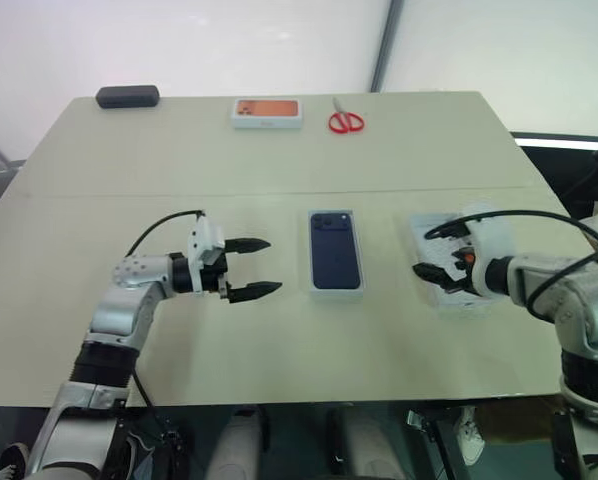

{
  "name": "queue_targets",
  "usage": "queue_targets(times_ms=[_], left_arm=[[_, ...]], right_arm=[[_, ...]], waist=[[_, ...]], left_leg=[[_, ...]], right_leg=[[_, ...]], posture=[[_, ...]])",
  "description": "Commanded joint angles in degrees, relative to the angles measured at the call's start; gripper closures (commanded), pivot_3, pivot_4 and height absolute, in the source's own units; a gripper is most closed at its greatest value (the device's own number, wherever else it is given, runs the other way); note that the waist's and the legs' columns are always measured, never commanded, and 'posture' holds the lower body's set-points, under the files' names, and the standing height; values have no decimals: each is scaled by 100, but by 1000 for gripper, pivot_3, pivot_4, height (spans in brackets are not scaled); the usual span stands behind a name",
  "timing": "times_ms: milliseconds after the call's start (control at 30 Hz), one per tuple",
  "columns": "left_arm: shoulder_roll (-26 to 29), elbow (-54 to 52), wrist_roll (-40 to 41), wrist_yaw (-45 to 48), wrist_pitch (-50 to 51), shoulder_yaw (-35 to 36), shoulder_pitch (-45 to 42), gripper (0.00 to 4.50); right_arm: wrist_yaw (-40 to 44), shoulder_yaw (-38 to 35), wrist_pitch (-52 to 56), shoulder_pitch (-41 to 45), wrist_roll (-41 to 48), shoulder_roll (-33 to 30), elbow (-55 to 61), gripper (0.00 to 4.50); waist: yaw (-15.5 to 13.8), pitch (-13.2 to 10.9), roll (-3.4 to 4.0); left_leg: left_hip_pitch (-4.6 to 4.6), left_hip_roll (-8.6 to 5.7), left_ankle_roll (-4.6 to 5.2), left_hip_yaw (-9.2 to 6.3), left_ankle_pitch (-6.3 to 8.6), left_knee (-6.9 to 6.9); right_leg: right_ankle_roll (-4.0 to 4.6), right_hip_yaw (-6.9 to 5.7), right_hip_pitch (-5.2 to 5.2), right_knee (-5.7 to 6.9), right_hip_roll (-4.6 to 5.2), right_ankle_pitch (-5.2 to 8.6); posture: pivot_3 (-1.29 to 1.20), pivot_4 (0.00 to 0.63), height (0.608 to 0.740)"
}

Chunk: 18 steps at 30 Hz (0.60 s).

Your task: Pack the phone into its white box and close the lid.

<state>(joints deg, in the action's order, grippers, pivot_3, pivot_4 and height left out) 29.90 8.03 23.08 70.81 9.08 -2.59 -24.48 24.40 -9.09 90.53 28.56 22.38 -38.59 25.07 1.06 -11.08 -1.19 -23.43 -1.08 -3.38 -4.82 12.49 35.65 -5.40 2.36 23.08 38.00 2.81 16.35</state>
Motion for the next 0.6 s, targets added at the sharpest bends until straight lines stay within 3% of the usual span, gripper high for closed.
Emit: queue_targets(times_ms=[33,600], left_arm=[[70,-267,104,9,-103,144,60,0],[-34,-458,64,-203,-152,55,225,0]], right_arm=[[-111,-47,186,263,95,89,122,27],[-909,-216,197,-116,417,517,164,27]], waist=[[-9,0,0],[5,0,0]], left_leg=[[0,0,0,-1,0,0],[-1,0,3,0,1,-1]], right_leg=[[0,-1,0,0,0,0],[0,-1,0,0,-1,0]], posture=[[0,150,740],[0,150,740]])
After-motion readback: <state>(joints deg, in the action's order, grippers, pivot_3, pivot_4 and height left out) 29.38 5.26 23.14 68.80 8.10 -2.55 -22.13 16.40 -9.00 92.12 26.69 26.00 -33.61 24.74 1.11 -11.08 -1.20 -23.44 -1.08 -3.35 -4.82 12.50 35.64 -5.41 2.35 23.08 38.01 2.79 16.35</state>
